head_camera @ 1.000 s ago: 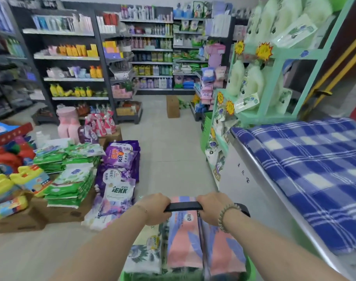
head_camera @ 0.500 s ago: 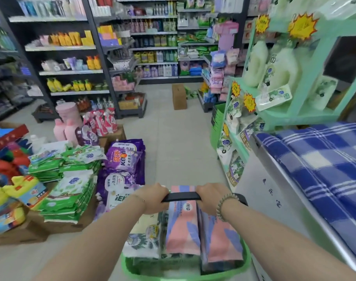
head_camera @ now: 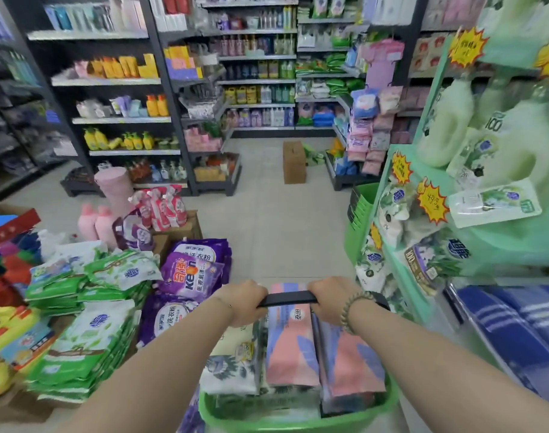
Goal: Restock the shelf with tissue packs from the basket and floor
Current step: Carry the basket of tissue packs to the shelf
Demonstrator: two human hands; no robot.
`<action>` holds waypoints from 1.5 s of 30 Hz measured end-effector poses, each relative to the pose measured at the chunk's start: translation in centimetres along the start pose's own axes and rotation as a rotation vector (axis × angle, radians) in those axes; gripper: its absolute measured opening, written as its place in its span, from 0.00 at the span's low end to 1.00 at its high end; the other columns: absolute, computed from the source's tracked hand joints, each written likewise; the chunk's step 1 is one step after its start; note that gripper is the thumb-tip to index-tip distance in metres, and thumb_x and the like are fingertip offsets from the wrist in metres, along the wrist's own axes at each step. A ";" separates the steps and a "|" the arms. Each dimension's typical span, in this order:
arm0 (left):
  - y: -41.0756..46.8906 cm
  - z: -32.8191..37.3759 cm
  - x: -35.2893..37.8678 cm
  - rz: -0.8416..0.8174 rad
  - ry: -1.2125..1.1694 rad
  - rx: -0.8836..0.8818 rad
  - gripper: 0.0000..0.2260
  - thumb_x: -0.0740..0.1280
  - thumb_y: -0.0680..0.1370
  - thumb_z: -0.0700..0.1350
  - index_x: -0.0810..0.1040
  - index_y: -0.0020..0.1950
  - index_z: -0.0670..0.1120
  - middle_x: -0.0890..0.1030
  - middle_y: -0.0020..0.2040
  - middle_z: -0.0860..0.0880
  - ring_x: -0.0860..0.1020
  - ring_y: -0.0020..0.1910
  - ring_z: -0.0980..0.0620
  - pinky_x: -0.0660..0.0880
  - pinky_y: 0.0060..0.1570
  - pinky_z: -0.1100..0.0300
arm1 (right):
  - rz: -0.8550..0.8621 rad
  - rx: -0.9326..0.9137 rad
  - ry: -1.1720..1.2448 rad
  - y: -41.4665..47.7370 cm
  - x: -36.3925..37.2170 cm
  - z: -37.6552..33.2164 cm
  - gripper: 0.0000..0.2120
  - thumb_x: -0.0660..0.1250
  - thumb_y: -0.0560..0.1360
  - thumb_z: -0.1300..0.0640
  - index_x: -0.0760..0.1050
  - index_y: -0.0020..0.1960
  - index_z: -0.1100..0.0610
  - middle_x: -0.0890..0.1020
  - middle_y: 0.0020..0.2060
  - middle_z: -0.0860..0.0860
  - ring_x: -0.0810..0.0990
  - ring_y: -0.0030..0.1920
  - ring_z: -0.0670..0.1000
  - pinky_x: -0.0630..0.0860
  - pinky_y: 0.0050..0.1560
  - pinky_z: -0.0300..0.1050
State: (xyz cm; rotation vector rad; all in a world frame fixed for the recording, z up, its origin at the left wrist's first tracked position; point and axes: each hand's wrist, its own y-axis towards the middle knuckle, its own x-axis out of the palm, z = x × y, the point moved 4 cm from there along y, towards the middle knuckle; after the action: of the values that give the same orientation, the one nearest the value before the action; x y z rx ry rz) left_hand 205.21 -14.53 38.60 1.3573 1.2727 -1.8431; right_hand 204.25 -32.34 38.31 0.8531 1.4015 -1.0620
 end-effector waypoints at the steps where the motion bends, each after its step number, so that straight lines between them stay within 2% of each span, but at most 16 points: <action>1: 1.4 -0.6 -0.7 0.008 -0.001 0.004 0.08 0.58 0.78 0.48 0.73 0.49 0.45 0.73 0.41 0.49 0.77 0.41 0.45 0.75 0.40 0.53 | -0.002 0.006 0.000 1.5 -0.2 0.7 0.09 0.56 0.75 0.52 0.74 0.49 0.52 0.81 0.46 0.53 0.80 0.46 0.57 0.74 0.43 0.45; 5: 7.0 -2.9 -3.1 0.024 0.004 0.039 0.08 0.59 0.79 0.48 0.73 0.50 0.45 0.71 0.38 0.50 0.74 0.39 0.46 0.74 0.41 0.54 | -0.007 0.026 -0.023 7.3 -0.9 3.3 0.10 0.56 0.75 0.52 0.74 0.51 0.52 0.81 0.47 0.53 0.81 0.47 0.58 0.77 0.47 0.48; 10: 15.2 -6.5 -6.7 0.054 0.030 0.076 0.07 0.59 0.78 0.47 0.72 0.49 0.46 0.73 0.42 0.48 0.73 0.38 0.45 0.67 0.36 0.58 | 0.003 0.060 -0.054 15.0 -2.3 6.8 0.10 0.56 0.76 0.52 0.74 0.52 0.52 0.81 0.47 0.53 0.80 0.48 0.57 0.72 0.43 0.44; 17: 27.1 -12.5 -12.9 0.049 -0.009 0.134 0.05 0.59 0.78 0.46 0.70 0.44 0.46 0.72 0.38 0.48 0.71 0.36 0.46 0.63 0.28 0.59 | 0.003 0.136 -0.084 27.4 -5.7 11.3 0.10 0.56 0.75 0.54 0.75 0.49 0.54 0.81 0.45 0.54 0.80 0.45 0.57 0.69 0.40 0.42; 20: 31.4 -14.5 -15.2 0.056 0.018 0.164 0.06 0.59 0.79 0.47 0.69 0.45 0.46 0.70 0.36 0.50 0.71 0.37 0.46 0.64 0.30 0.58 | -0.007 0.160 -0.087 31.6 -6.8 12.8 0.09 0.56 0.76 0.54 0.74 0.48 0.53 0.81 0.45 0.53 0.79 0.44 0.56 0.68 0.39 0.42; 23: 35.5 -16.2 -16.7 0.061 0.055 0.173 0.05 0.59 0.79 0.48 0.70 0.46 0.49 0.71 0.39 0.49 0.74 0.39 0.45 0.68 0.36 0.58 | -0.018 0.172 -0.061 35.6 -7.2 14.7 0.05 0.56 0.75 0.54 0.69 0.43 0.52 0.81 0.43 0.53 0.78 0.41 0.56 0.68 0.39 0.41; 26: 39.6 -17.7 -18.0 0.064 0.055 0.179 0.05 0.58 0.78 0.47 0.71 0.46 0.49 0.73 0.41 0.48 0.75 0.38 0.45 0.68 0.34 0.59 | -0.034 0.178 -0.044 39.5 -7.0 16.7 0.05 0.56 0.75 0.54 0.68 0.42 0.52 0.77 0.38 0.52 0.76 0.38 0.55 0.70 0.38 0.41; 32: 49.1 -20.5 -20.8 0.052 0.044 0.173 0.05 0.58 0.78 0.46 0.71 0.45 0.47 0.73 0.39 0.48 0.73 0.36 0.46 0.69 0.35 0.58 | -0.018 0.154 -0.054 49.0 -6.6 22.3 0.07 0.57 0.74 0.53 0.73 0.47 0.53 0.81 0.46 0.54 0.80 0.46 0.57 0.68 0.40 0.42; 36: 56.6 -22.4 -23.4 0.027 0.021 0.146 0.05 0.58 0.79 0.47 0.72 0.46 0.47 0.73 0.39 0.48 0.73 0.37 0.46 0.69 0.35 0.58 | -0.038 0.119 -0.042 56.2 -6.9 26.9 0.08 0.57 0.74 0.53 0.74 0.46 0.53 0.81 0.45 0.54 0.80 0.46 0.57 0.70 0.41 0.43; 41: 65.8 -24.4 -27.3 0.019 0.003 0.111 0.06 0.59 0.79 0.48 0.71 0.45 0.48 0.70 0.36 0.51 0.73 0.37 0.47 0.68 0.35 0.57 | -0.053 0.089 -0.019 65.2 -7.6 33.1 0.03 0.58 0.74 0.53 0.69 0.43 0.50 0.81 0.47 0.55 0.80 0.47 0.58 0.67 0.41 0.43; 45: 72.3 -26.3 -30.5 0.037 0.000 0.088 0.06 0.59 0.79 0.48 0.70 0.45 0.47 0.72 0.39 0.48 0.73 0.38 0.46 0.68 0.35 0.58 | -0.039 0.070 -0.030 71.8 -9.0 37.2 0.03 0.58 0.74 0.54 0.70 0.44 0.51 0.81 0.48 0.54 0.79 0.48 0.59 0.70 0.43 0.44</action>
State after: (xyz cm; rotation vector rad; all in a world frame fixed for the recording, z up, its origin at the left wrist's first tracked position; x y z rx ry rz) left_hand 287.26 -25.37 37.82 1.4178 1.1709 -1.8930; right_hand 284.96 -42.77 38.99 0.8602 1.3673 -1.1550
